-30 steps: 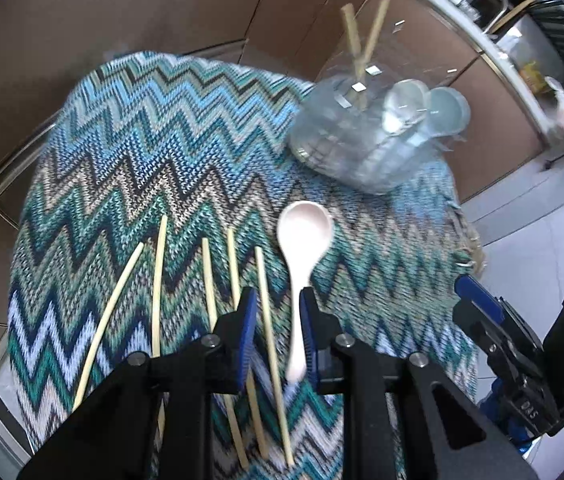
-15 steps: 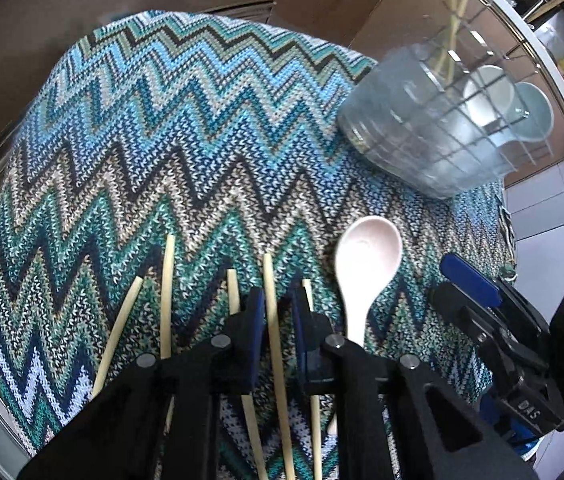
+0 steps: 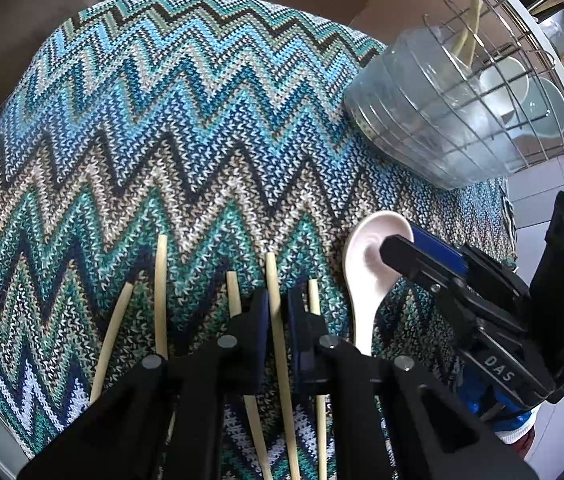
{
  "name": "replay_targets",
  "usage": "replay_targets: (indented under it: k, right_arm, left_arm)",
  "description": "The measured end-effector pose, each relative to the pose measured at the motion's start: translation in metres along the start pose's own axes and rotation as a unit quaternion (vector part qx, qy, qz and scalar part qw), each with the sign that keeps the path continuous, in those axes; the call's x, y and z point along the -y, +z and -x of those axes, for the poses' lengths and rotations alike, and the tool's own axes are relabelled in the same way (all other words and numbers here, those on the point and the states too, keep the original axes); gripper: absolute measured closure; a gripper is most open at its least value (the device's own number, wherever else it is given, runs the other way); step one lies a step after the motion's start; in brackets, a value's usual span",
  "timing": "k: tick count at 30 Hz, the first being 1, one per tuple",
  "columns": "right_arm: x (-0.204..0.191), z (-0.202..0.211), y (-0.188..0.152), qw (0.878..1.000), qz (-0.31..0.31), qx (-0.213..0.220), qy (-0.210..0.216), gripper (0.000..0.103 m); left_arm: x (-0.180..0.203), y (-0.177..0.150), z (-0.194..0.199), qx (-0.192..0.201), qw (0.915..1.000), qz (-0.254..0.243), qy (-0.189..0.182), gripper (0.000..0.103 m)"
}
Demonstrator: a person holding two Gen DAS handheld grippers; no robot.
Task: Organize utensils
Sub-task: 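Grasp a chopstick with the left tool while the right tool grasps a white spoon, then lift the chopstick and spoon and carry both toward the clear holder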
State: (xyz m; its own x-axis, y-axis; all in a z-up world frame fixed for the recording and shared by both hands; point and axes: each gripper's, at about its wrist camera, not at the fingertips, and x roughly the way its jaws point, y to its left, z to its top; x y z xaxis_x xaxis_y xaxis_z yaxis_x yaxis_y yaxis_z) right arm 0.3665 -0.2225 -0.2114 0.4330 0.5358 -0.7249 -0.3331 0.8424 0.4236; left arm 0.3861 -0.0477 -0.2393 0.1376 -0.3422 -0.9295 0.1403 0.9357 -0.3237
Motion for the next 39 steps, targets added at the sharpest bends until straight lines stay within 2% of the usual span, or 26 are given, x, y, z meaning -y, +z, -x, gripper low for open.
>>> replay_targets:
  k: [3, 5, 13, 26, 39]
  right_arm:
    - [-0.003, -0.011, 0.004, 1.0, 0.005, -0.008, -0.003, 0.092]
    - [-0.005, -0.011, 0.004, 1.0, 0.01, -0.008, -0.003, 0.094]
    - [-0.013, 0.013, -0.004, 1.0, 0.018, 0.015, -0.013, 0.096]
    - [-0.038, 0.093, -0.029, 0.994, 0.033, 0.088, -0.06, 0.096]
    - [-0.069, 0.173, -0.077, 0.981, 0.034, 0.155, -0.111, 0.096]
  left_arm:
    - [-0.004, 0.005, -0.002, -0.003, 1.0, -0.001, -0.002, 0.095]
    - [-0.004, 0.006, -0.002, -0.003, 1.0, -0.001, -0.001, 0.097]
    - [-0.008, 0.003, 0.005, 0.018, 0.9998, 0.003, -0.002, 0.098]
    - [0.005, -0.029, 0.074, 0.108, 0.9938, -0.012, -0.023, 0.098]
    - [0.045, -0.097, 0.15, 0.206, 0.9774, -0.034, -0.033, 0.098]
